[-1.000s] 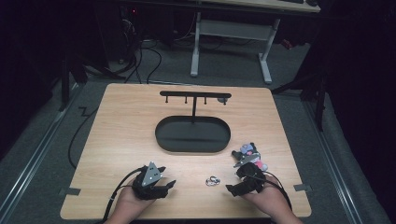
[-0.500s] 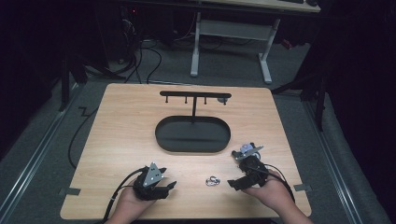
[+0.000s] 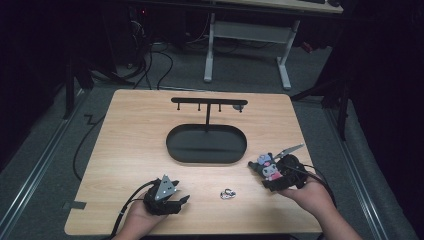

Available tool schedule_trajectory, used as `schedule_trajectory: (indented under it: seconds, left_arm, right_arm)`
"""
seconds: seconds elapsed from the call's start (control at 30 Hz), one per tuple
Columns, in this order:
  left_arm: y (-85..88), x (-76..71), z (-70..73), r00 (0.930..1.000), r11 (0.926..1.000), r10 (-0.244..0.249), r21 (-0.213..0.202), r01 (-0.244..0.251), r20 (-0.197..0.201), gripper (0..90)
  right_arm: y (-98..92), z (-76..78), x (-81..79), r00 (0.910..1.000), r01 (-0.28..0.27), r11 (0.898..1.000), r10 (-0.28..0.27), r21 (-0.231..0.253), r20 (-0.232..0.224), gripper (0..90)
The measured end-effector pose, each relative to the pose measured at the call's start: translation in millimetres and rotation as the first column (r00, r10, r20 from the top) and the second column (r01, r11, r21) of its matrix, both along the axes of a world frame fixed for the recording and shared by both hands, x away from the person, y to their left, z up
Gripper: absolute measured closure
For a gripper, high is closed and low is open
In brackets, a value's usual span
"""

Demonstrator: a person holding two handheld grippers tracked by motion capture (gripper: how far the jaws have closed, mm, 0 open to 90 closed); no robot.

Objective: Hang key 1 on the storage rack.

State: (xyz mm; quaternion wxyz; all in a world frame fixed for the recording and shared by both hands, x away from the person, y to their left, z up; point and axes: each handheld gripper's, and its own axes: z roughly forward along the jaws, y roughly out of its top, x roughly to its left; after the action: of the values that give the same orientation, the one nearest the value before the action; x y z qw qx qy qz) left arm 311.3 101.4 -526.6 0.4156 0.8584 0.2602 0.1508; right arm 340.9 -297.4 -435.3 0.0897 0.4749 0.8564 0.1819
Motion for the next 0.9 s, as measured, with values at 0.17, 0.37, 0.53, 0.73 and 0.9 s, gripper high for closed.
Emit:
schedule_trajectory:
  seconds: [0.17,0.37,0.53,0.73,0.9]
  left_arm:
    - [-0.2,-0.4,0.0,1.0,1.0,-0.006,-0.004,0.006,-0.001,37.1]
    - [-0.2,-0.6,0.1,1.0,0.9999,-0.01,-0.004,0.01,-0.001,36.8]
    - [-0.6,-1.3,0.1,0.9999,0.9999,-0.015,-0.002,0.015,-0.002,36.8]
    - [-0.2,-1.3,0.2,0.9998,0.9998,-0.017,-0.002,0.017,-0.002,36.8]
    - [-0.2,-1.2,0.1,0.9998,0.9998,-0.019,-0.002,0.019,-0.002,36.7]
  right_arm:
    - [-13.2,-5.2,3.7,0.9992,0.04,0.999,-0.04,-0.02,-0.004,19.1]
    - [-20.8,-18.0,5.7,0.9974,0.064,0.998,-0.064,-0.027,-0.032,19.0]
    - [-19.5,-30.7,6.9,0.9966,0.06,0.997,-0.063,-0.044,-0.054,19.0]
    - [-16.7,-41.5,10.3,0.9956,0.066,0.997,-0.069,-0.039,-0.064,20.2]
    - [-17.6,-50.9,16.0,0.9938,0.081,0.996,-0.084,-0.041,-0.073,25.5]
